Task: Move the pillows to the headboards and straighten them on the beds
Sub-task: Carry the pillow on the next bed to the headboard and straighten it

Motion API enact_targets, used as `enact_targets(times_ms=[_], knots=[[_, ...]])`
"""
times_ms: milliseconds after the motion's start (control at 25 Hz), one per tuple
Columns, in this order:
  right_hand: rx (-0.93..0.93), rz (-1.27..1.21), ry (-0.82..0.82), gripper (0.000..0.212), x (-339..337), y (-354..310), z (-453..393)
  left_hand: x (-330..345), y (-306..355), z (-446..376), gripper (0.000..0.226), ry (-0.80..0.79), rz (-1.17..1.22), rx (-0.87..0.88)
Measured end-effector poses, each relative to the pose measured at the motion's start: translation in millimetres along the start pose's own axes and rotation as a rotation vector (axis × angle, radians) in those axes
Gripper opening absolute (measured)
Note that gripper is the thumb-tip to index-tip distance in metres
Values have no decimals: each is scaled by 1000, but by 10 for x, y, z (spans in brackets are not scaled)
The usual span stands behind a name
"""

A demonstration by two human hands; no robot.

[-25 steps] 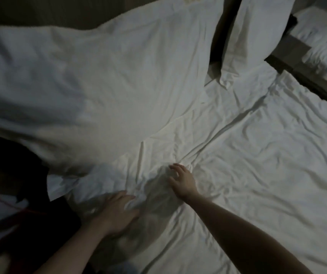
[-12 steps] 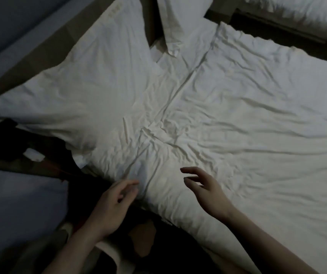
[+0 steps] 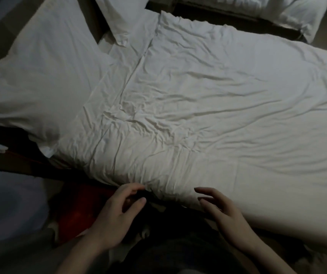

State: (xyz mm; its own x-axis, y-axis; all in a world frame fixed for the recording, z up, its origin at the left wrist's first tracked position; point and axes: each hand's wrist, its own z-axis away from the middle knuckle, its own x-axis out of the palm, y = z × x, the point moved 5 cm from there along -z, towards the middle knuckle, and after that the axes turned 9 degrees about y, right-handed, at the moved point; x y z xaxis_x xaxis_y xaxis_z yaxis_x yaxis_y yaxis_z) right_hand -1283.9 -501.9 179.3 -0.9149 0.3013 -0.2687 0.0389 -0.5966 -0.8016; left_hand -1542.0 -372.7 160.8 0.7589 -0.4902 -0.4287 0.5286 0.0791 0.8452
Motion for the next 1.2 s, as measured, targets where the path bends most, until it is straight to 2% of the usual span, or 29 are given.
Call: enact_targets(times_ms=[200,320,480,560,680,840,920,1040,1200], knots=[[19,-53,34,28,-860,422,217,740,559,-101,41,-48,-64,82],[20,-82,42,30,-1554,708,150,1396,869,-213,36,-29,-65,85],[2,-18,51,29,-2823,1093,-125,2741,1370,-246,35,-13,-38,31],[-20,0,74,29,-3446,1127,-250,3337,1675,-200,26,-18,-30,44],[-44,9,74,29,-4185,1009,-317,3815,2004,-76,25,-4,-70,33],[-59,-35,76,32,-4625,982,-314,4039,2152,76,23,8,-94,23],[-24,-42,86,31,-4729,1160,-268,4232,2223,-44,24,-37,-95,23],[35,-46,124,32,-4990,1496,-106,4624,2439,-370,41,-77,-125,75],[81,-104,190,34,-5589,1872,186,5180,2979,-493,36,-113,-93,136]])
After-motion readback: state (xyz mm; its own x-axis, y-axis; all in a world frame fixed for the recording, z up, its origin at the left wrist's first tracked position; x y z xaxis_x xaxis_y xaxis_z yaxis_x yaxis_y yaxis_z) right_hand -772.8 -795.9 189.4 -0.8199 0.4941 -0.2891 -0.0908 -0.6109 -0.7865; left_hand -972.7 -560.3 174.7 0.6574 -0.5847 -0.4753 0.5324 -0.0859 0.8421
